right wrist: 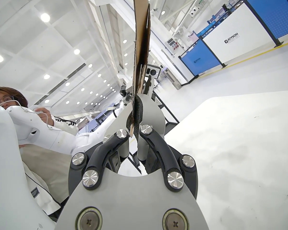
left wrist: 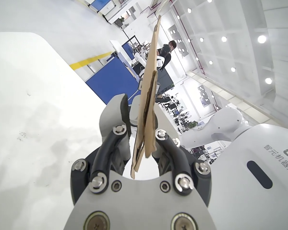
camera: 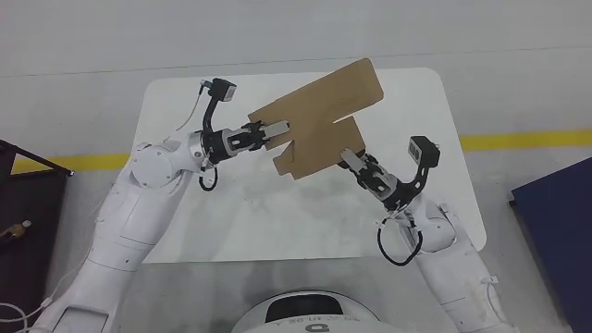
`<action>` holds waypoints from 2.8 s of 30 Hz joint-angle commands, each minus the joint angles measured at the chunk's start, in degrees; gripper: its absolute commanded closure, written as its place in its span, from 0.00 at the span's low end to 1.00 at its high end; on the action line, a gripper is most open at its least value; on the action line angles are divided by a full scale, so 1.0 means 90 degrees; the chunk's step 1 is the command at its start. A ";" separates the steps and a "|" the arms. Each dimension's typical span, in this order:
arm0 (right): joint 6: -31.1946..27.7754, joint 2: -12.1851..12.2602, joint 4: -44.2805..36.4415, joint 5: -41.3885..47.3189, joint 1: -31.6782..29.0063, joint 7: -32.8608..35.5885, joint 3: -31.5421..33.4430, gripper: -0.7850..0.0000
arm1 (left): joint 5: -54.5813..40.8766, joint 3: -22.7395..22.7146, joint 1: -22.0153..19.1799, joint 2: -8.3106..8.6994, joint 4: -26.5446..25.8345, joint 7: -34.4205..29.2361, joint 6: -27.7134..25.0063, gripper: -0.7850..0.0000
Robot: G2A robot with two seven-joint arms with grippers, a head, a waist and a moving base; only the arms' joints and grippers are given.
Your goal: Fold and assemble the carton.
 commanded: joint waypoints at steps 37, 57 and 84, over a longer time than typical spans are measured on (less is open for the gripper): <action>0.0257 0.0067 -0.0076 0.0073 -0.0143 -0.0707 0.0330 0.00 | -0.4632 -0.0514 0.0171 -0.0068 0.1089 -0.0034 0.2414 1.00; 0.0257 0.0067 -0.0076 0.0073 -0.0143 -0.0707 0.0330 0.00 | -0.8591 -0.0633 0.0023 -0.0213 0.1425 0.0997 0.6808 1.00; 0.0257 0.0067 -0.0076 0.0073 -0.0143 -0.0707 0.0330 0.00 | -1.7357 0.1325 0.0305 -0.0847 0.0052 0.5916 0.8451 1.00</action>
